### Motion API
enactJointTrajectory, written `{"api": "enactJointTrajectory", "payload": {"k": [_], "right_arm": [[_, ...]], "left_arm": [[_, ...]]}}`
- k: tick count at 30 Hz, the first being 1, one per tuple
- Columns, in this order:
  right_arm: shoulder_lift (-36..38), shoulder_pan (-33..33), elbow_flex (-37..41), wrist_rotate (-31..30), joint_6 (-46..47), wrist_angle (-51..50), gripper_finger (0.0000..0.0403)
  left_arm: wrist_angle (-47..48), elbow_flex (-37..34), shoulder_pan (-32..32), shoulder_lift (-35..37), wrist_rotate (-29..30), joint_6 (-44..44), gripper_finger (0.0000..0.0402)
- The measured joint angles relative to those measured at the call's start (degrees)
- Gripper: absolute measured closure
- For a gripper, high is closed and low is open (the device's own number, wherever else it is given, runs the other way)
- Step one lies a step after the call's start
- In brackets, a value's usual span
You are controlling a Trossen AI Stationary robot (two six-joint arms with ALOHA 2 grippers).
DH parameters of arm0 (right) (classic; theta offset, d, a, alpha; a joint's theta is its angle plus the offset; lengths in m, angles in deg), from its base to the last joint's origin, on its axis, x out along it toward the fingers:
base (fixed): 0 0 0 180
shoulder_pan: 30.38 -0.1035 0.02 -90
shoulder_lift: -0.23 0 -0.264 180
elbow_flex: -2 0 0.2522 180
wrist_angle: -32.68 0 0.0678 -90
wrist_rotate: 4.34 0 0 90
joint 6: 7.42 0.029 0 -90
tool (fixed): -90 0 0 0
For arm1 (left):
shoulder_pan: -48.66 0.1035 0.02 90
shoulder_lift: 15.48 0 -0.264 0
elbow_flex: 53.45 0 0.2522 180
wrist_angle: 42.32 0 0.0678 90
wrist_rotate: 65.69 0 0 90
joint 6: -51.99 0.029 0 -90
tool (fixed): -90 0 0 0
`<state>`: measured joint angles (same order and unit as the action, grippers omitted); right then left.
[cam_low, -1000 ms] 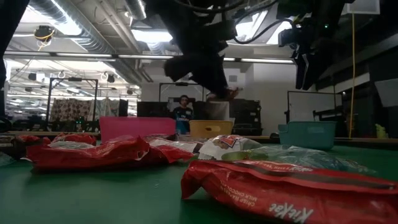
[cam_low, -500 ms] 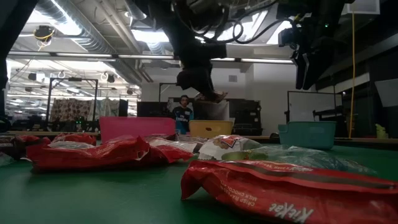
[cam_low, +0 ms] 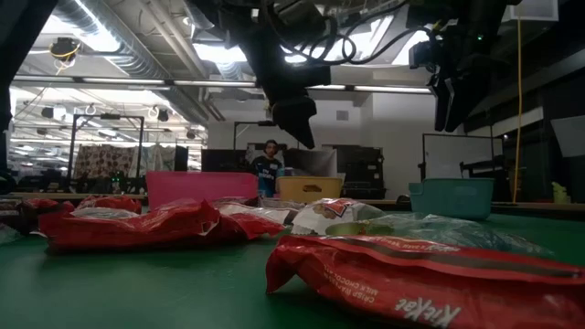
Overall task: Sort candy
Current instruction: Put the brown chocolate bar into the yellow bin, then put the red chocolate bar into the red bin
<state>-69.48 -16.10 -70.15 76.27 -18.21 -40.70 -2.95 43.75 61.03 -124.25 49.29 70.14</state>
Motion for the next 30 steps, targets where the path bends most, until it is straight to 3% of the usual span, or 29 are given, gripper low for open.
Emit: {"api": "enactJointTrajectory", "payload": {"k": [9,18,23,30], "right_arm": [[0.02,0.0,0.0,0.0,-0.01,-0.01,0.0176],[0.01,0.0,0.0,0.02,0.01,0.0,0.0176],[0.02,-0.01,0.0,0.02,0.01,-0.02,0.0176],[0.0,-0.01,0.0,0.02,0.01,0.0,0.0176]], "left_arm": [[0.02,0.0,-1.91,0.0,0.02,-1.01,0.0197],[3.18,0.0,-6.95,0.0,-1.97,-14.42,0.0195],[7.0,0.0,-9.63,0.0,-10.61,-23.52,0.0195],[14.62,0.0,-12.2,0.0,-29.66,-28.74,0.0195]]}}
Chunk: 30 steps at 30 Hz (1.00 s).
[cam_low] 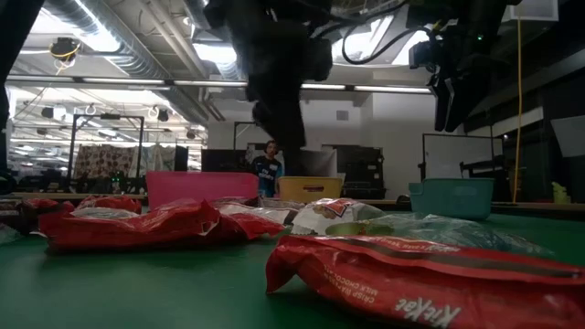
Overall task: Sort candy
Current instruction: Put the red chocolate bar into the red bin
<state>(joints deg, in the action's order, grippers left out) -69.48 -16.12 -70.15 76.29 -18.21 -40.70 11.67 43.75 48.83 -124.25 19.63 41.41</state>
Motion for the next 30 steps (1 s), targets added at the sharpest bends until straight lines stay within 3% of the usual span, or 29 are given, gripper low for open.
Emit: {"api": "enactJointTrajectory", "payload": {"k": [3,6,10,21,30], "right_arm": [[0.0,0.02,0.0,0.0,0.0,-0.01,0.0176],[0.0,0.01,0.0,0.0,0.08,0.0,0.0176],[0.01,0.0,0.0,0.0,0.58,-0.02,0.0176],[0.02,0.0,0.0,0.02,0.66,0.02,0.0176],[0.0,0.0,0.0,0.0,0.66,0.02,0.0176]], "left_arm": [[4.17,0.0,-1.26,0.0,-5.72,0.06,0.0195],[9.1,0.0,-2.78,0.0,-6.41,1.02,0.0195],[13.25,-1.03,-4.99,0.1,-3.31,4.09,0.0195],[10.69,-8.5,-7.26,0.11,6.23,9.69,0.0195],[6.54,-13.23,-6.9,0.1,6.71,9.78,0.0195]]}}
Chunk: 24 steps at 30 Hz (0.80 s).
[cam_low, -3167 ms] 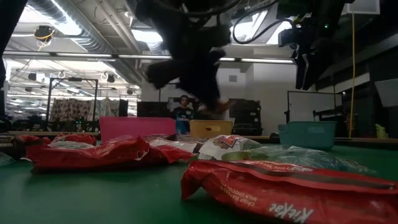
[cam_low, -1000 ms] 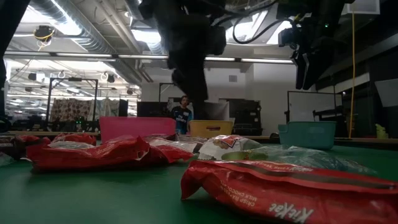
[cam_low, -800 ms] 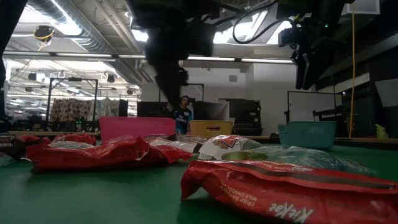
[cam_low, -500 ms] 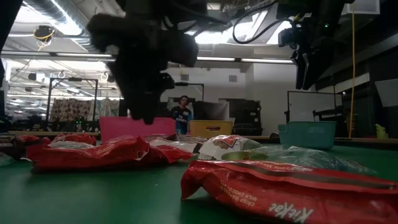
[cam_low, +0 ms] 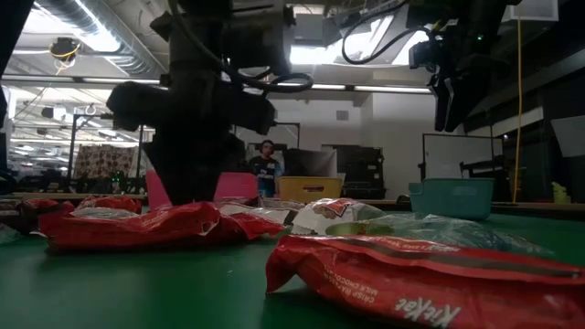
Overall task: Sort candy
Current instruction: Put the red chocolate bar into the red bin
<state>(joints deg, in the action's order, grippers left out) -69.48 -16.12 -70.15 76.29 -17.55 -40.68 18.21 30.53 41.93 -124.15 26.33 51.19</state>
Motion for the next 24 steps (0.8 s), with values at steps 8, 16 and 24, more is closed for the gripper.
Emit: {"api": "enactJointTrajectory", "payload": {"k": [8,16,24], "right_arm": [[0.0,0.0,0.0,0.02,0.0,0.04,0.0176],[0.0,0.0,0.0,0.0,0.0,0.15,0.0176],[0.0,0.0,0.0,0.0,0.0,0.15,0.0176]], "left_arm": [[-4.67,-3.18,0.09,0.21,-0.05,0.15,0.0195],[-4.99,-3.36,0.09,0.21,-0.07,1.37,0.0203],[-5.1,-3.41,0.02,0.12,-0.04,0.98,0.025]]}}
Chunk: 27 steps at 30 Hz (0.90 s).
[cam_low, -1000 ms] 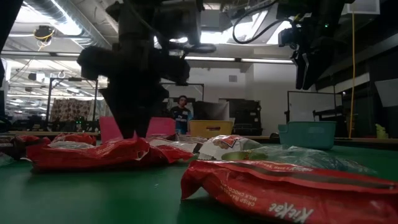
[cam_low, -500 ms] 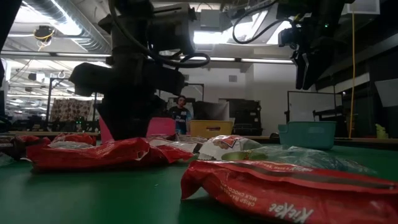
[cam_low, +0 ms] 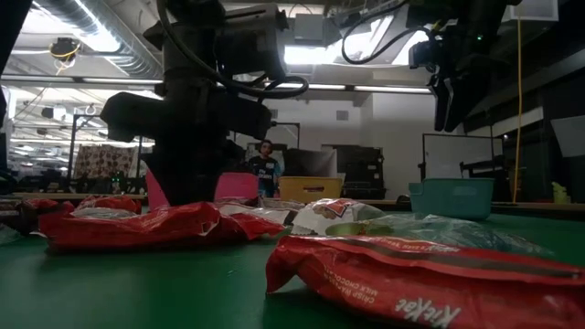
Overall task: Sort candy
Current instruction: Put the red chocolate bar into the red bin
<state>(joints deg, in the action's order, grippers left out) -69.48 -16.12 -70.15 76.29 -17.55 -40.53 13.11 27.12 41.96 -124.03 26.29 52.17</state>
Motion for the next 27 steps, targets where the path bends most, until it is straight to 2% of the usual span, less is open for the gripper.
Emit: {"api": "enactJointTrajectory", "payload": {"k": [4,14,27], "right_arm": [[0.0,0.02,0.0,0.0,-0.02,0.0,0.0176],[0.0,0.0,0.0,0.0,-0.02,0.45,0.0176],[0.0,0.01,-0.02,0.01,-0.02,2.43,0.0176]], "left_arm": [[0.0,0.01,0.0,-0.02,0.1,-0.2,0.0256],[2.52,4.67,0.89,-0.39,0.34,-1.31,0.0241],[6.62,11.15,8.55,-0.35,0.51,2.07,0.0241]]}}
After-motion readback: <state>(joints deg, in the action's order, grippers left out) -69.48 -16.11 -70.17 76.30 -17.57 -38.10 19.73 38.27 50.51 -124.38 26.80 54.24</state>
